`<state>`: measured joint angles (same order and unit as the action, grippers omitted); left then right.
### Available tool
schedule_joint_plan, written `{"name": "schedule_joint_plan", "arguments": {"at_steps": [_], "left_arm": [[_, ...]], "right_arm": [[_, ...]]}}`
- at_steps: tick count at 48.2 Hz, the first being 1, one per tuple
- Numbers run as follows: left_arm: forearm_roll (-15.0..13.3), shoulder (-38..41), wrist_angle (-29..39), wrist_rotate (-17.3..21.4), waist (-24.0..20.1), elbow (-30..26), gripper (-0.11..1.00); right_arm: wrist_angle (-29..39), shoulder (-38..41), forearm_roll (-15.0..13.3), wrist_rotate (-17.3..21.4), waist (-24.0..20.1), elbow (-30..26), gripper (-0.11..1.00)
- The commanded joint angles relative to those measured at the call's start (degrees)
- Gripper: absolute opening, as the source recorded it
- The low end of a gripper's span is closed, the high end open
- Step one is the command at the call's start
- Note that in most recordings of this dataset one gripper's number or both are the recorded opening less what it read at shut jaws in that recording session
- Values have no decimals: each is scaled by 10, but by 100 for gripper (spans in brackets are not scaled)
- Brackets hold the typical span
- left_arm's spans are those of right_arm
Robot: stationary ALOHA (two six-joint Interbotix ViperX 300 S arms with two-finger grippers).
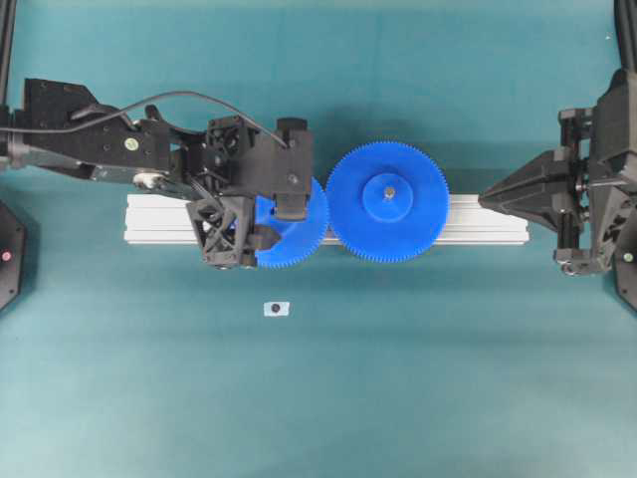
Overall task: Insert the small gear onto the shaft.
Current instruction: 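Align the gear's bore with the left shaft beside the large gear, then push the gear down onto the shaft, meshing with the large gear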
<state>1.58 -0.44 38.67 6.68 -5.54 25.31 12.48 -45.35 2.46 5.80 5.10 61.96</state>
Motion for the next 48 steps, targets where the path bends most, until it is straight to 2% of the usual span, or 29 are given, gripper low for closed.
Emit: {"name": "schedule_joint_plan", "arguments": {"at_steps": [1, 7, 48], "left_arm": [[1, -14, 2, 0, 3, -11, 82], [1, -14, 2, -1, 2, -14, 86], [1, -6, 3, 2, 2, -71, 86]], "right_arm": [[-5, -3, 1, 4, 1, -4, 10], [-5, -9, 1, 4, 1, -3, 10], [-5, -12, 1, 4, 1, 0, 10]]}}
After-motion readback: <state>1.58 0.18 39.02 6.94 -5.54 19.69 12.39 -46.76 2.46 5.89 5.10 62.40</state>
